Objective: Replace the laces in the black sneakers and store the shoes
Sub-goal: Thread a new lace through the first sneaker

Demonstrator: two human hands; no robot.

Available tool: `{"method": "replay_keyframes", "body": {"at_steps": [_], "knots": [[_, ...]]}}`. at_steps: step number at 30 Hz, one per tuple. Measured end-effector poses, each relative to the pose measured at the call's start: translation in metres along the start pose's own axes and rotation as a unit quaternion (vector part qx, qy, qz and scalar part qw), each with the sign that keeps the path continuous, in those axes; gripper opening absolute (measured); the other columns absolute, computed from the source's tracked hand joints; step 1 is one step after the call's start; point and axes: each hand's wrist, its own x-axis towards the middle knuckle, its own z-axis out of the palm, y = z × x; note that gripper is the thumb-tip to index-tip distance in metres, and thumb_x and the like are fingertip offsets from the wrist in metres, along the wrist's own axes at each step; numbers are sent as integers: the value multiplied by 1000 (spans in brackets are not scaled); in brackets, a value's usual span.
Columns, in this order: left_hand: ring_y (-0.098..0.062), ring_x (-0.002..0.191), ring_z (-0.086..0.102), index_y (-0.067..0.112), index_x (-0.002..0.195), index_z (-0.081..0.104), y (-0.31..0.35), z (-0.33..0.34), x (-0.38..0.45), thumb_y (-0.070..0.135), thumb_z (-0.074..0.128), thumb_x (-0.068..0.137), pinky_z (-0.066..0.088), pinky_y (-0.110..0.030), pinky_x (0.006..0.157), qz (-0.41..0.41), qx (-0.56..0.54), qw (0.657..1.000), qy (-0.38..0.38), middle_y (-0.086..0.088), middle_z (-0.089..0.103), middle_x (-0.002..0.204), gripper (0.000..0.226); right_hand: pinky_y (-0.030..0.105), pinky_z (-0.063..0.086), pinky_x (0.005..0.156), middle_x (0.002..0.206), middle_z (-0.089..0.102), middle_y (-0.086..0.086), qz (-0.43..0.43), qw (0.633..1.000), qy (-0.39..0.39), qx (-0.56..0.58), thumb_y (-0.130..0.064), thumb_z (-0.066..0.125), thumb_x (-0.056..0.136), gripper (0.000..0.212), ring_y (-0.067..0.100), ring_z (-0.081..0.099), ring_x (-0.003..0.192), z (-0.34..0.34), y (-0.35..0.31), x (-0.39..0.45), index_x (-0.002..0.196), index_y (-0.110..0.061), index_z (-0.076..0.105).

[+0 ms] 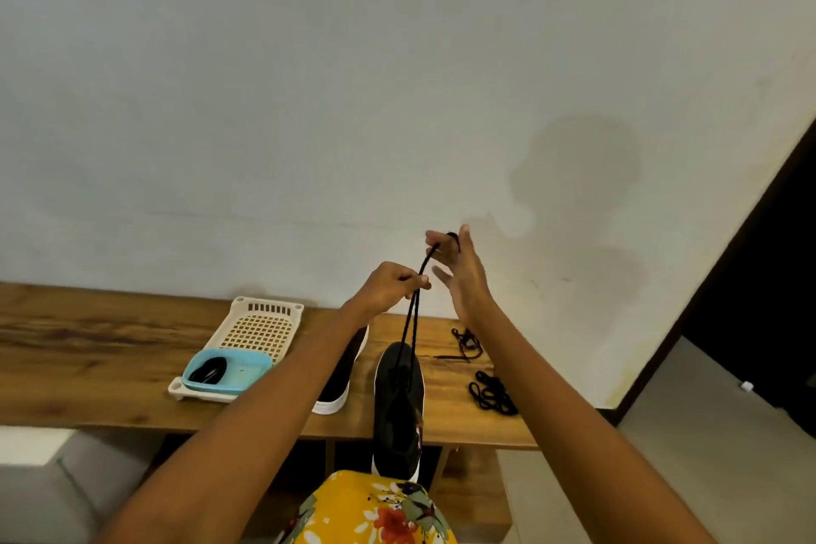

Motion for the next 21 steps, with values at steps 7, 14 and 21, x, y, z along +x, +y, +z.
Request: {"method": "replay_keyframes", "body": {"at_steps": [7, 14, 21], "knots": [[-9, 46, 30, 9, 95, 70, 16, -11, -9, 22, 58, 93, 23, -19, 41, -26, -54, 997, 50, 0, 54, 68, 18, 27, 48, 77, 104, 54, 6, 122, 982, 101, -106, -1, 40, 95, 25, 15, 53, 89, 4, 30, -23, 117, -8, 50], [-8, 47, 35, 7, 103, 69, 19, -12, -11, 18, 55, 94, 26, -18, 42, -16, -15, 999, 29, -1, 55, 68, 21, 21, 46, 77, 99, 67, 2, -1, 950, 12, -312, -22, 61, 91, 24, 13, 61, 90, 13, 33, -37, 110, -8, 65], [-15, 89, 63, 12, 119, 60, 23, -42, -9, 24, 54, 95, 43, -29, 87, 52, 200, 978, -26, -7, 70, 84, 27, 35, 51, 71, 61, 55, 4, 81, 983, 106, -124, -22, 54, 95, 21, 18, 55, 59, -9, 40, -26, 85, -10, 68]]}}
